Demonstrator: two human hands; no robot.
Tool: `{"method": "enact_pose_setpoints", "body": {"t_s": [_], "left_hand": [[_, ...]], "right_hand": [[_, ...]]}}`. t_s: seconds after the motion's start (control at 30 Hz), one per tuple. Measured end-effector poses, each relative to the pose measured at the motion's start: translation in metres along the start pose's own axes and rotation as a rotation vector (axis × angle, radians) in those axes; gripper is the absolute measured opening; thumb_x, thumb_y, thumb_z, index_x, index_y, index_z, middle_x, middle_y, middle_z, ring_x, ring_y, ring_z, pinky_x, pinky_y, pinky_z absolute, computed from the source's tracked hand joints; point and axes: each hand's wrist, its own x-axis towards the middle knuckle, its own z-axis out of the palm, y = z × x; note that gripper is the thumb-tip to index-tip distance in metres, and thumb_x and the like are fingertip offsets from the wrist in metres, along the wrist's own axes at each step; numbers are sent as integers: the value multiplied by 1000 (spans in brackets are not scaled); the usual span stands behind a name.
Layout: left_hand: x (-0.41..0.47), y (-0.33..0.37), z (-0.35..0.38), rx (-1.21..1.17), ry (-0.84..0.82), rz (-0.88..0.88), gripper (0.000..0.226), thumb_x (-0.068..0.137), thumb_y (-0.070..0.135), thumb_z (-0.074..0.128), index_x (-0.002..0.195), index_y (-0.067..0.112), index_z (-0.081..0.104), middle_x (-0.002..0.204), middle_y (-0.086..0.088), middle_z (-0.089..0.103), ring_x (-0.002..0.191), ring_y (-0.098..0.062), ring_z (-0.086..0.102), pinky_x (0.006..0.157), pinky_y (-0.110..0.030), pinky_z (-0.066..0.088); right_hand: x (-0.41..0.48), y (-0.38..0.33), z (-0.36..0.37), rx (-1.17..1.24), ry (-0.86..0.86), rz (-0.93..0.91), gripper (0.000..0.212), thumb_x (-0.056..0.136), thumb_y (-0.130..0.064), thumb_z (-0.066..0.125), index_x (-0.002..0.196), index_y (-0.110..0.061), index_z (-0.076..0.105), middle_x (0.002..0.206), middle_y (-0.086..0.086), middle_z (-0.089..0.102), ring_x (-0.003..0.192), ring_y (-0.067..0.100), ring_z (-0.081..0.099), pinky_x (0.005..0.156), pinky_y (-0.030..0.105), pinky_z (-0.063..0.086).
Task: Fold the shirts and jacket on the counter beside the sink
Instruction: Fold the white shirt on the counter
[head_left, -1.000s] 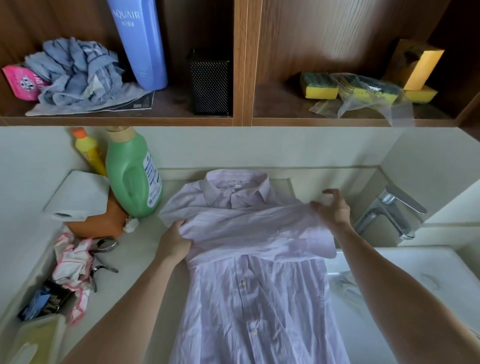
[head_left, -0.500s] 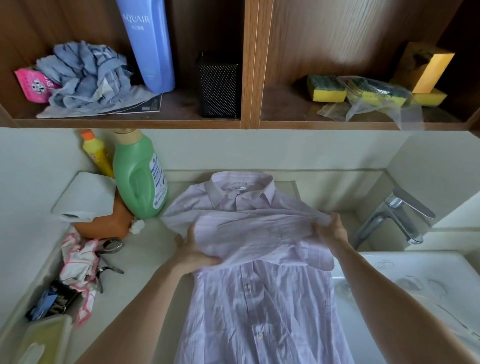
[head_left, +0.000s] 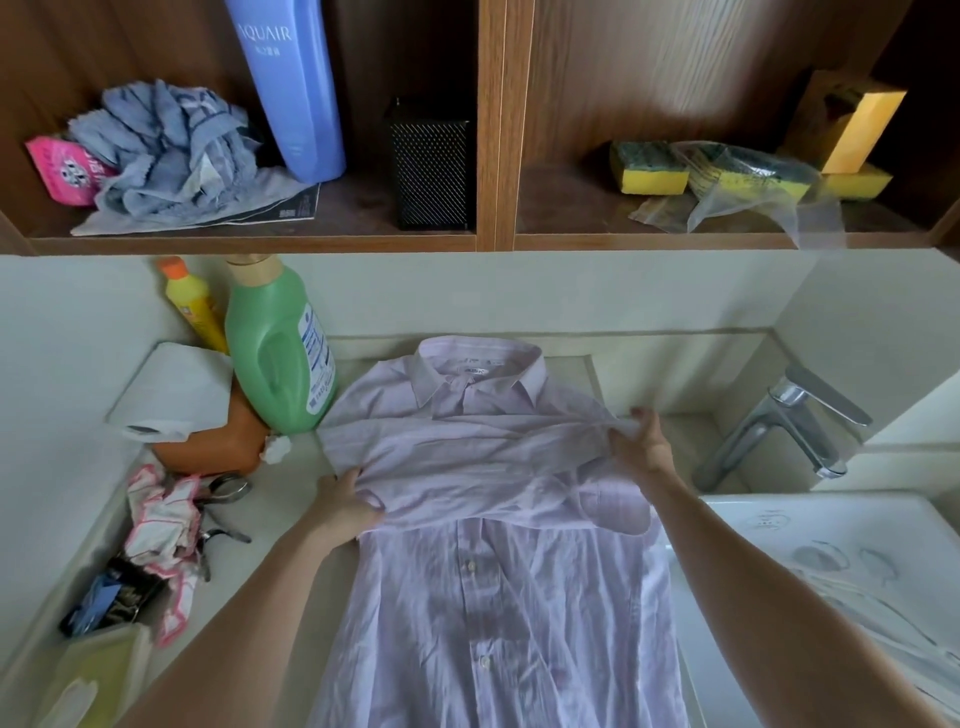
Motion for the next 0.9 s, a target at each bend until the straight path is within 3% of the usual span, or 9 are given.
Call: {"method": "enact_pose_setpoints", "body": {"t_s": [0.1,0.17,0.27,0.37,0.47,0.53,0.63,0.8,0.9], "left_hand": [[-5,5,-2,-169,-82,-29,118,51,42,90,152,17,34,147,-8,39,124,-28,54,98,-43,52],[-6,7,-1,-134,-150,-45,122,57,46,92,155,20,26,147,-7,35,124,-27,52,90,-40,54],[-6,15,2,142,-7,-81,108,73,67,74,155,20,20,153,-13,18,134,-35,39,99,-41,46],[-10,31,10,376,294,137,89,84,72,54,153,25,22,159,-11,7,144,-39,20,110,-50,34],[-12,45,24,482,201,447,89,84,66,62,155,31,21,161,-6,11,147,-31,18,116,-48,23],[-11,46,35,545,70,469,91,84,64,63,156,35,15,164,-2,6,151,-26,10,118,-49,17],[-2,32,38,656,6,370,78,93,65,47,157,38,9,166,1,-2,153,-23,1,120,-49,11],[8,8,41,700,-69,306,62,101,60,27,156,44,2,166,3,-16,153,-24,-10,121,-52,1],[10,5,44,670,-38,320,62,99,63,27,155,45,7,166,5,-12,153,-21,-10,121,-51,0]], "right_hand": [[-11,11,7,-6,27,-4,53,92,-25,64,138,-16,40,129,21,50,110,41,55,93,42,45],[-22,15,9,-165,143,-46,54,89,-31,66,137,-20,42,129,19,44,110,42,52,92,47,43],[-37,14,14,-479,308,-463,43,87,-22,68,129,-16,59,131,17,53,113,39,52,94,50,41],[-51,-1,26,-466,156,-794,36,89,-27,65,122,-12,66,129,12,60,116,36,57,98,49,44],[-70,-9,47,-541,-133,-911,53,90,-46,58,133,-14,58,141,12,52,130,33,48,110,50,37],[-76,-3,57,-625,-222,-843,62,89,-45,62,144,-20,47,154,13,36,143,31,33,118,45,24],[-62,6,46,-771,-329,-687,70,91,-40,60,153,-29,30,162,4,22,150,23,19,121,37,13],[-24,-2,0,-790,-330,-486,46,91,-39,65,135,-37,55,136,-5,61,124,20,56,101,28,42],[-6,-22,-10,-913,-356,-345,37,84,-50,70,120,-44,65,124,-8,67,117,20,62,93,29,46]]}}
